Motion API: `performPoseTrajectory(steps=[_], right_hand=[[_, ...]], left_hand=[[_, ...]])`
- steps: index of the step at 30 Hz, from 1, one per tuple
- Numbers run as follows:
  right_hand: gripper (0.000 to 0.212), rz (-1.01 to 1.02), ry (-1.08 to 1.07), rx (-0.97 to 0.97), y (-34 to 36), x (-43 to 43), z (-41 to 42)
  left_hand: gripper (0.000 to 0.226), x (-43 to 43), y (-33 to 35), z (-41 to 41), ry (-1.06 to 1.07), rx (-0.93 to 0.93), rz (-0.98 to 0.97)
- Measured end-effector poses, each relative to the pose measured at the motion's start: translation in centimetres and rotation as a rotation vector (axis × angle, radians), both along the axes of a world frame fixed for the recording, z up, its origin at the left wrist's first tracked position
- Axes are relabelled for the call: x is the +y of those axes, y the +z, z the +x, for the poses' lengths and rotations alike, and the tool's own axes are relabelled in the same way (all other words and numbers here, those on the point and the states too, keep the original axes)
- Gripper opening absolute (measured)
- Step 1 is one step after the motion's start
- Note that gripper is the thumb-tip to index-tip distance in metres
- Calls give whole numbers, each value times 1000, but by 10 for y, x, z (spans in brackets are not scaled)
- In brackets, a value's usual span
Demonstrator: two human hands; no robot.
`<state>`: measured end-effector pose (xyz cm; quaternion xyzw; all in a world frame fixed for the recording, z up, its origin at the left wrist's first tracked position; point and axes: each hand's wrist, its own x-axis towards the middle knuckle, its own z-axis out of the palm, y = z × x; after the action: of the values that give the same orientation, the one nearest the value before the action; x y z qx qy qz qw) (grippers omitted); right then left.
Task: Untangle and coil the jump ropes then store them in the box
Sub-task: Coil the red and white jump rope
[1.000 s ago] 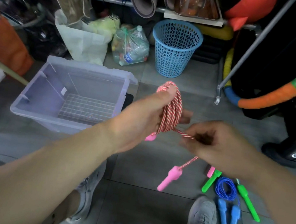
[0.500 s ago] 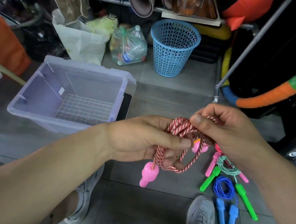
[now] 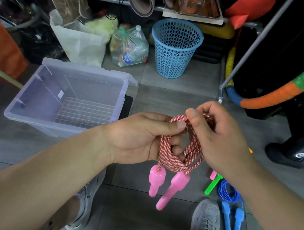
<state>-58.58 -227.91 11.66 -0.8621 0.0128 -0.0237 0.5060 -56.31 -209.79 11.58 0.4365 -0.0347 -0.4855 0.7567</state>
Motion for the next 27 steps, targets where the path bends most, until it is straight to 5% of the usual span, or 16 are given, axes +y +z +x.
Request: performPoseTrajectory(steps=[7, 15, 22, 27], right_hand=[[25, -126, -40, -103, 1, -1, 4], [26, -218, 47, -94, -3, -5, 4], [34, -25, 152, 98, -3, -20, 10], [8, 131, 230, 321, -16, -45, 13]], left_hand=[[32, -5, -1, 0, 135, -156, 138], [16, -1, -12, -2, 0, -525, 586], [18, 6, -12, -2, -76, -540, 659], [19, 16, -7, 2, 38, -259, 478]])
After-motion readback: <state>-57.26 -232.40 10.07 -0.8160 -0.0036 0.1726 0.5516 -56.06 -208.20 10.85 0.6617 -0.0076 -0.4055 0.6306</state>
